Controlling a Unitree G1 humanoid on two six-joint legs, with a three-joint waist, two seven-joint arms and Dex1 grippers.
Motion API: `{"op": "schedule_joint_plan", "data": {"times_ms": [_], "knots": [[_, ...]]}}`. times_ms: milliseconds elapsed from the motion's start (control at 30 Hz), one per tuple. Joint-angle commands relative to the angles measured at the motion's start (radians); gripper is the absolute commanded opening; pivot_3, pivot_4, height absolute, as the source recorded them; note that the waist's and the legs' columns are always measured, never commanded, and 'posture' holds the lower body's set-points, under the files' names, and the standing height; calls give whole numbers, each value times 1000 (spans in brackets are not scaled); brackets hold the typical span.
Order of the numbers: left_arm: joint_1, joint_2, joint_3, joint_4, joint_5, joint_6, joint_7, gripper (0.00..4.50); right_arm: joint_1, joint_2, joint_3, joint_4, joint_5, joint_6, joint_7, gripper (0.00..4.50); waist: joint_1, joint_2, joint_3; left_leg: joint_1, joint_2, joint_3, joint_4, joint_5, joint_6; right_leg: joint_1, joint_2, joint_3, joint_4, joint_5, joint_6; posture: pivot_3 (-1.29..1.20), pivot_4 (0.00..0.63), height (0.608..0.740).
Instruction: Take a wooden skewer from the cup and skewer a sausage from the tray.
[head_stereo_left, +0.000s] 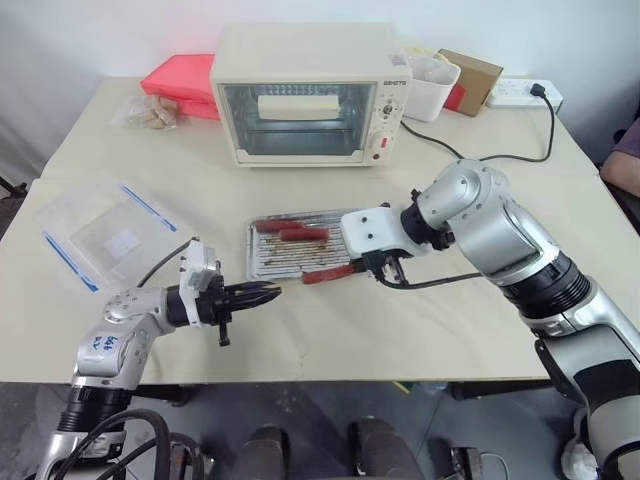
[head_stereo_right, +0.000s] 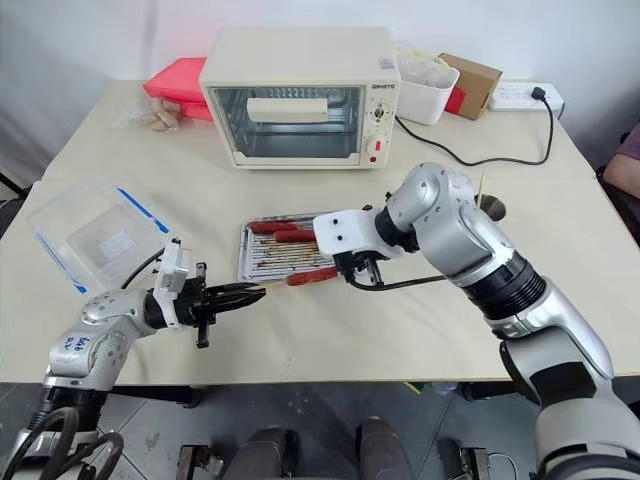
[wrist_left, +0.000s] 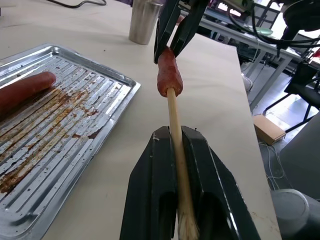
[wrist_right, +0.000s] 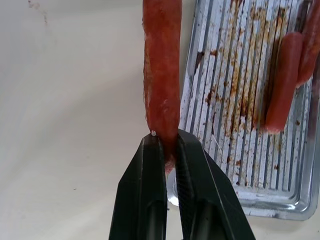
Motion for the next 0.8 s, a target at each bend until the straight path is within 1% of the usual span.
{"op": "schedule_joint_plan", "data": {"times_ms": [33, 200, 400, 433, 500, 533, 567, 633, 733, 800], "knots": [[-28, -32, -47, -23, 16, 1, 12, 131, -43, 63, 5, -50, 18, 19, -15, 18, 0, 0, 0, 0, 0, 0, 0, 0, 0, 0, 0, 0, 0, 0, 0, 0, 150, 740], [-38, -54, -60, -22, 30, 7, 25, 131, -48, 82, 13, -43, 1, 29, -33, 18, 2, 0, 0, 0, 0, -1, 0, 0, 0, 0, -1, -3, 0, 0, 0, 0, 150, 740], [-37, -66, -57, -27, 39, 13, 30, 131, -43, 73, 8, -36, -4, 23, -32, 18, 1, 0, 0, 0, -1, -1, 0, 0, 0, 0, -2, -5, 0, 0, 0, 0, 150, 740], [-36, -67, -55, -29, 39, 14, 30, 131, -42, 77, -2, -29, -5, 22, -45, 547, 1, 0, 0, 0, -1, -1, 0, 0, 0, 0, -2, -5, 0, 0, 0, 0, 150, 740], [-29, -69, -46, -38, 32, 16, 30, 131, -41, 80, -17, -25, 3, 23, -54, 899, 1, 0, 0, 0, -1, -1, 0, 0, 0, 0, -2, -5, 0, 0, 0, 0, 150, 740], [-25, -69, -37, -45, 22, 16, 27, 131, -43, 82, -28, -22, 12, 23, -57, 1217, 1, 0, 0, 0, -1, -1, 0, 0, 0, 0, -2, -5, 0, 0, 0, 0, 150, 740], [-21, -70, -31, -50, 15, 15, 26, 131, -44, 82, -36, -20, 19, 23, -58, 1634, 1, 0, 0, 0, -1, -1, 0, 0, 0, 0, -2, -5, 0, 0, 0, 0, 150, 740], [-10, -63, -4, -64, -2, 17, 25, 131, -39, 55, -62, -15, 40, 13, -39, 2153, 1, 0, 0, 0, -1, -1, 0, 0, 0, 0, -3, -5, 0, 0, 0, 0, 150, 740], [17, -44, 41, -83, -26, 24, 25, 131, -18, 3, -106, -6, 69, -25, -16, 3224, 1, 0, 0, 0, -1, -2, 0, 0, 0, 0, -3, -5, 0, 0, 0, 0, 150, 740], [53, -19, 86, -102, -48, 27, 23, 131, 15, -31, -169, -12, 126, -34, 0, 3690, 2, 0, 0, 0, -2, -2, 0, 0, 0, 0, -3, -6, 0, 0, 0, 0, 150, 740]]}}
